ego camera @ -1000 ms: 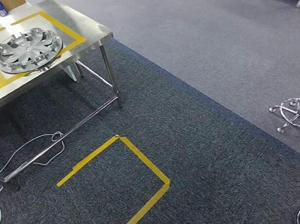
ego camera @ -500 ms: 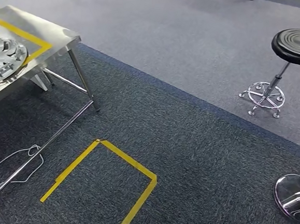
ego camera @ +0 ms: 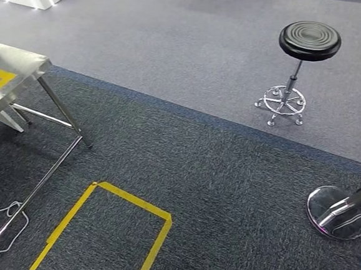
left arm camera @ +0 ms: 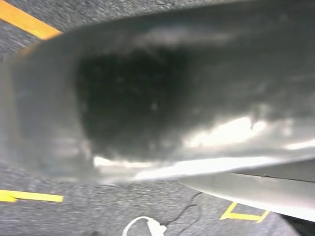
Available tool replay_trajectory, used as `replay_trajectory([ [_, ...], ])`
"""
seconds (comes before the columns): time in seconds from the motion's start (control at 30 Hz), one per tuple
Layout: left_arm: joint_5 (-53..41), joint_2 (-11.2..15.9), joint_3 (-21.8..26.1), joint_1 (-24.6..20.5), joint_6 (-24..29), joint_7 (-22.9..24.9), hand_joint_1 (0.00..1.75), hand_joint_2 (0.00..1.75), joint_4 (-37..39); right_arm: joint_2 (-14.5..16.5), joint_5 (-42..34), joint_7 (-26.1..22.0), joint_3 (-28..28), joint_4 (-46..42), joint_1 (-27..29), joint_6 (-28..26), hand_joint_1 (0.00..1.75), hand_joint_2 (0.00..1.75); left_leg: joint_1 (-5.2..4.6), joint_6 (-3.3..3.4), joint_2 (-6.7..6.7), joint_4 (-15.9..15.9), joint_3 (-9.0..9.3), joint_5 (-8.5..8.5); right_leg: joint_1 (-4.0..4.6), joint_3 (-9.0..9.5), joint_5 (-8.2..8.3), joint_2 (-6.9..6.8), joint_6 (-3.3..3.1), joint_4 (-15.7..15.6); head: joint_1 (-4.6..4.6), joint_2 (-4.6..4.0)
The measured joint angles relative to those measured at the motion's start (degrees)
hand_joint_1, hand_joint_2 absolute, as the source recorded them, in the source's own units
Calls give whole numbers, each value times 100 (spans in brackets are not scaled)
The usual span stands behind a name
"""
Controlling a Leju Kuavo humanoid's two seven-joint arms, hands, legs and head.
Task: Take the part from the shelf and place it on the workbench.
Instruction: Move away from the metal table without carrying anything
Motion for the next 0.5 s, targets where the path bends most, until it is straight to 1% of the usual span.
replay_trajectory([
  [0.03,-1,8,3,0,-1,-3,0,0,0,5,8,0,9,2,-8,10,0,0,-8,28,-115,-267,111,80,-3,-26,9,61,18,13,-2,0],
  [0.07,-1,14,5,-2,-2,-8,0,0,0,11,15,0,17,4,-12,17,0,0,-15,43,-182,-406,163,94,-12,-58,23,121,46,21,-4,0],
  [0.1,-1,15,7,-5,-3,-13,0,0,0,14,21,0,25,5,-11,21,0,0,-20,50,-167,-465,180,81,-17,-89,38,186,80,24,-8,0],
  [0.13,-1,13,8,-8,-4,-17,0,0,0,14,24,1,28,5,-5,21,0,0,-11,48,-107,-516,193,88,-28,-125,52,234,115,20,-7,0],
  [0.17,-1,11,9,-14,-5,-21,0,0,0,13,28,1,29,5,7,21,0,0,-1,58,-41,-559,204,115,-27,-163,33,199,144,45,-5,0],
  [0.2,-1,8,10,-17,-5,-26,0,0,0,12,31,2,29,5,14,20,0,0,13,69,30,-606,216,143,-22,-236,-50,95,169,164,7,0],
  [0.23,-1,4,10,-19,-6,-30,0,0,0,11,34,3,29,5,11,19,0,0,27,76,110,-646,225,166,-19,-359,-194,-49,191,399,23,0],
  [0.27,-1,2,10,-15,-8,-34,0,0,0,10,37,3,31,5,3,19,0,0,23,81,191,-655,226,173,-23,-520,-385,-207,213,741,34,0],
  [0.3,-1,-2,11,-5,-9,-36,0,0,0,10,38,4,32,5,-6,19,0,0,21,83,279,-655,220,173,-34,-705,-573,-305,241,1139,46,0],
  [0.33,0,-3,11,3,-11,-36,0,0,0,10,38,4,33,5,-9,20,0,0,20,80,365,-653,218,170,-48,-853,-693,-354,270,1459,48,0],
  [0.37,1,-5,12,8,-11,-36,0,0,0,10,38,4,34,5,-3,20,0,0,23,74,447,-651,217,165,-66,-918,-713,-383,299,1613,46,0],
  [0.4,1,-8,13,5,-11,-36,0,0,0,8,37,5,35,5,9,20,0,0,31,64,520,-648,218,158,-87,-875,-631,-410,328,1553,48,0],
  [0.43,1,-12,13,0,-12,-36,0,0,0,6,37,6,35,5,20,20,0,0,42,46,581,-642,224,146,-109,-716,-465,-453,354,1272,48,0],
  [0.47,0,-15,13,-5,-14,-36,0,0,0,4,37,7,35,5,25,20,0,0,54,17,639,-627,232,129,-129,-483,-282,-545,386,858,48,0],
  [0.5,-1,-9,13,-8,-16,-36,0,0,0,8,38,6,37,8,18,20,0,0,49,-22,687,-605,235,106,-134,-268,-164,-657,397,484,57,0],
])
